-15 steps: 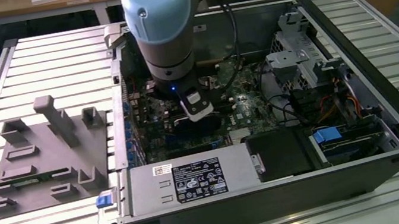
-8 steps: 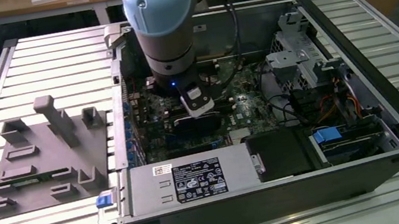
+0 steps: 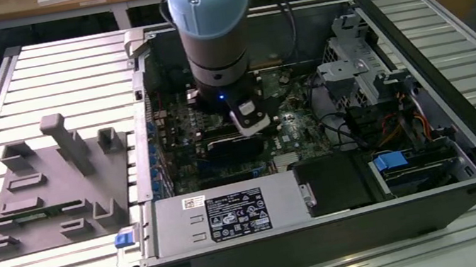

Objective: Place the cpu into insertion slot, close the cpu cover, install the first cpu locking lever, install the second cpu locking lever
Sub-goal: 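Install the second cpu locking lever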

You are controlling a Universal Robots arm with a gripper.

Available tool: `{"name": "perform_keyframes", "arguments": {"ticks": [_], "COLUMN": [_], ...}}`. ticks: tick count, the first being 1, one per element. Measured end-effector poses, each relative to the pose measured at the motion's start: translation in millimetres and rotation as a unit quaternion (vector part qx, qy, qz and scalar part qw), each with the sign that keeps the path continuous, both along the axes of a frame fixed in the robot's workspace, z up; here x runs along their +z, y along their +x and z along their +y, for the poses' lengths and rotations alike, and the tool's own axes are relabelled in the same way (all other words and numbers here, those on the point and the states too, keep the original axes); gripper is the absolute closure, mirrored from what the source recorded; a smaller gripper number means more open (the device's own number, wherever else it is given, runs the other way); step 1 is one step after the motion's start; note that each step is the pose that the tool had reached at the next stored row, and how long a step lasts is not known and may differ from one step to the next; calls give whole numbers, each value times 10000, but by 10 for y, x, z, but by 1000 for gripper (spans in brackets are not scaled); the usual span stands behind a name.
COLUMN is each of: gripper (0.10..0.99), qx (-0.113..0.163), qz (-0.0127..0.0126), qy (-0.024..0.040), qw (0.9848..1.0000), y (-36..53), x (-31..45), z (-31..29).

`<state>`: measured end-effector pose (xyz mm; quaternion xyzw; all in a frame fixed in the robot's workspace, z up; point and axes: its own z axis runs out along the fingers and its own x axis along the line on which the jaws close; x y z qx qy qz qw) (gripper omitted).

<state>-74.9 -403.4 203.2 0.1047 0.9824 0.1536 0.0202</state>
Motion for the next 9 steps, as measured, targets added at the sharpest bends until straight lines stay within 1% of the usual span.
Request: {"name": "perform_keyframes", "arguments": {"ticks": [4,9], "gripper": [984,984], "qx": [-2,-3], "qz": [0,1], "qy": [0,-1], "qw": [10000,10000], "y": [83,149], "x": [0,0], "z": [2,8]}}
